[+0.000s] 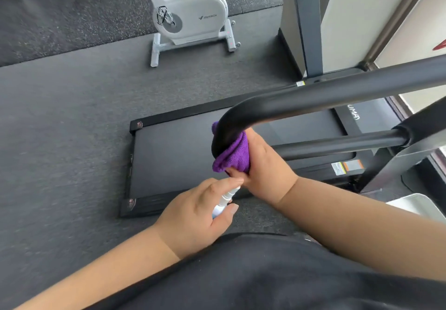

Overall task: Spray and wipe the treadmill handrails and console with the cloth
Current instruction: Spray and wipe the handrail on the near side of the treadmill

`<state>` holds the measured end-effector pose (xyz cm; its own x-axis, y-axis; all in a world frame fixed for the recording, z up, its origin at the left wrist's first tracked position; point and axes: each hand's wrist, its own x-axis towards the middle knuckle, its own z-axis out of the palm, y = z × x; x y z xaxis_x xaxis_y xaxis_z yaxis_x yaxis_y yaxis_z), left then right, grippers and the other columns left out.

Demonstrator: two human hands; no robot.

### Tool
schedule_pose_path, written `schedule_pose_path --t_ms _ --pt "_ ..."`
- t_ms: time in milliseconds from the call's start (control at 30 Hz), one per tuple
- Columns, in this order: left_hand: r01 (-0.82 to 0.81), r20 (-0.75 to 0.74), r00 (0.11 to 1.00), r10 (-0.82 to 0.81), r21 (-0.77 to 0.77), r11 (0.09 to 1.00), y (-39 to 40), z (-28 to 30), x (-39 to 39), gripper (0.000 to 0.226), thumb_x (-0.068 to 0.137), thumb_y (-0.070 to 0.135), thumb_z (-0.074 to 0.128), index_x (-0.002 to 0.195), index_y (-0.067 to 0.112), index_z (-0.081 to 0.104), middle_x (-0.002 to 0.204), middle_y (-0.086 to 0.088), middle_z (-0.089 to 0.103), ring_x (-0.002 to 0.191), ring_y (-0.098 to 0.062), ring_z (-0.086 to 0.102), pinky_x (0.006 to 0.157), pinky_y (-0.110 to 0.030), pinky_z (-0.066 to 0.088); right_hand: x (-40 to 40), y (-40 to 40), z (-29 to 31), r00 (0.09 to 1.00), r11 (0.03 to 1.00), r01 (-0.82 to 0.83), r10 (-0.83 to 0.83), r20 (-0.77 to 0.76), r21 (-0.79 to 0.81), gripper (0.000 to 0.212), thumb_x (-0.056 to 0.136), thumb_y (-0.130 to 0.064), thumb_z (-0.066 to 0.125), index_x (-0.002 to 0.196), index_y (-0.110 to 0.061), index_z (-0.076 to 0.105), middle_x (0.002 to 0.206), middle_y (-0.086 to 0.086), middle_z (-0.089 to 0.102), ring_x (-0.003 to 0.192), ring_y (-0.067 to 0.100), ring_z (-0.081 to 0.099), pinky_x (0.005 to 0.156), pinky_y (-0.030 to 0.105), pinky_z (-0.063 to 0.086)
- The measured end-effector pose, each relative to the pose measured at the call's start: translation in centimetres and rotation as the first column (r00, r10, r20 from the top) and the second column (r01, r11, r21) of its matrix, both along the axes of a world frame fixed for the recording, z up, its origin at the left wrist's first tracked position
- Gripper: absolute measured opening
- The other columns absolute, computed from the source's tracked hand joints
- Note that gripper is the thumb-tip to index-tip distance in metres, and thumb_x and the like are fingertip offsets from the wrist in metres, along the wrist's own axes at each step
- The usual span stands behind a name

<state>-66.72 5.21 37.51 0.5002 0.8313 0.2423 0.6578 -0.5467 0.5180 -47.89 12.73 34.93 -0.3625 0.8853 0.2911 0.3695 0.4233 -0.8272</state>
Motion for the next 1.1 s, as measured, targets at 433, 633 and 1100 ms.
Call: schedule_pose_path --t_ms 433,633,1100 --pt "0.073 0.025 0.997 -0.072 -0.030 0.997 0.8 -0.3 -0.3 0.050 0.091 0.039 0.054 0.137 0.038 0.036 0.099 0.005 0.062 0.069 -0.015 0.059 0.056 -0.034 0.054 7.2 -0.8 0.1 0.624 0.983 0.097 -0.183 0.760 0.157 0.078 0.081 -0.031 0.074 0.150 -0.031 0.038 0.149 0.000 0.044 0.132 0.027 0.045 0.111 0.040 0.031" --pt "-0.039 0.084 0.996 0.043 -0.049 0.998 -0.2 -0.2 -2.7 0.047 0.090 0.040 0.052 0.136 0.038 0.038 0.096 0.009 0.064 0.079 -0.012 0.061 0.067 -0.035 0.056 8.4 -0.8 1.6 0.925 0.909 0.363 -0.325 0.197 -0.207 0.055 0.087 -0.028 0.071 0.136 -0.035 0.047 0.122 -0.017 0.059 0.117 0.003 0.054 0.095 0.008 0.035" --pt "0.019 0.092 0.996 -0.015 -0.043 0.999 0.7 -0.8 -0.2 0.049 0.089 0.035 0.056 0.136 0.028 0.042 0.093 0.005 0.064 0.079 -0.004 0.059 0.064 -0.032 0.052 0.4 -1.3 0.9 0.772 0.995 0.103 -0.092 0.629 0.019 0.078 0.084 -0.019 0.066 0.153 -0.013 0.030 0.151 0.008 0.039 0.136 0.029 0.039 0.115 0.039 0.028"
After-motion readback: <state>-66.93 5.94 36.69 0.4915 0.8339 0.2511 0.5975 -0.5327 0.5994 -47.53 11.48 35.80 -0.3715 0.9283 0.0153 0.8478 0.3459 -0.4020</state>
